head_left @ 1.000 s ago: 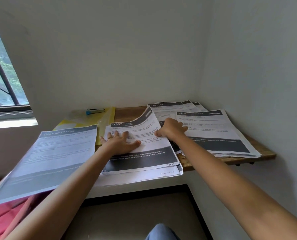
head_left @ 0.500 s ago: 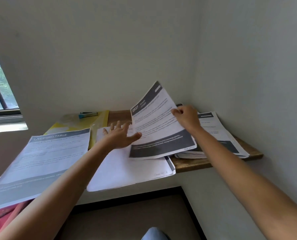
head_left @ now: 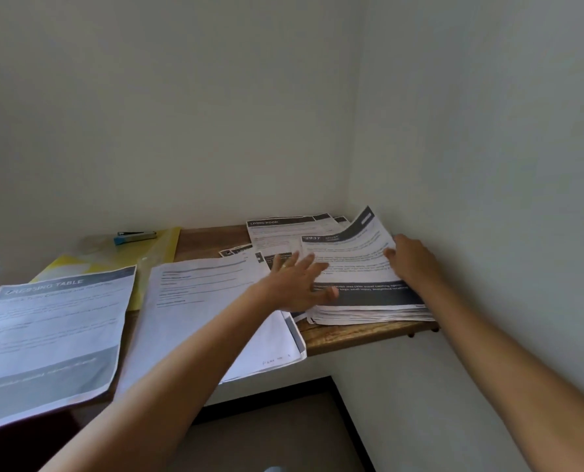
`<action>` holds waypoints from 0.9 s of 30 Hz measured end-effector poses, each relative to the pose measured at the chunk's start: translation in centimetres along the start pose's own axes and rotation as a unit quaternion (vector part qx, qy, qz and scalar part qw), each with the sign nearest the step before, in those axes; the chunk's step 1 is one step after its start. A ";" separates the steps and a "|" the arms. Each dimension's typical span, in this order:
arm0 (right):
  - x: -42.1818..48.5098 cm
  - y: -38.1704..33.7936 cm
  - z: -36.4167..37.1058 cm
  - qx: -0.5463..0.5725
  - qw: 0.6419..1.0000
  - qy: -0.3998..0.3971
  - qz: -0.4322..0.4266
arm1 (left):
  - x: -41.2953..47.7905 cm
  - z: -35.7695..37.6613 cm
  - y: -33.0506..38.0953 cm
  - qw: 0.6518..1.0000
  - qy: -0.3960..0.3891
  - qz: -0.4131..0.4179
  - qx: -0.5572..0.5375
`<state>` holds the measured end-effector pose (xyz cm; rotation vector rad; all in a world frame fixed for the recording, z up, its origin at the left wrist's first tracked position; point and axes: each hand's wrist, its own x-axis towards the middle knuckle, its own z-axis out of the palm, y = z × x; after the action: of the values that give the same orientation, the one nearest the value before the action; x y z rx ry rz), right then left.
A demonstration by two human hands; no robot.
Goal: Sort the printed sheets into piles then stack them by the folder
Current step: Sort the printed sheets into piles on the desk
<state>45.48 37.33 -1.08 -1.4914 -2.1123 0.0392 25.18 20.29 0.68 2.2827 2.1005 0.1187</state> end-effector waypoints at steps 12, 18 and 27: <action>-1.9 -5.4 2.8 0.005 0.964 -0.208 -0.166 | 0.2 1.6 1.0 0.995 -0.075 0.007 -0.059; -3.3 -5.7 3.1 -0.031 0.954 -0.247 -0.167 | 1.0 0.4 -1.7 0.995 0.004 -0.043 -0.094; 1.1 -8.3 1.2 -0.084 0.945 -0.251 -0.192 | 4.7 -1.2 -7.4 0.975 0.095 -0.157 -0.125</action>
<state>37.56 35.47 1.05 -1.2206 -2.8531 0.1054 18.11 25.55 1.48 1.8405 2.3479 0.5749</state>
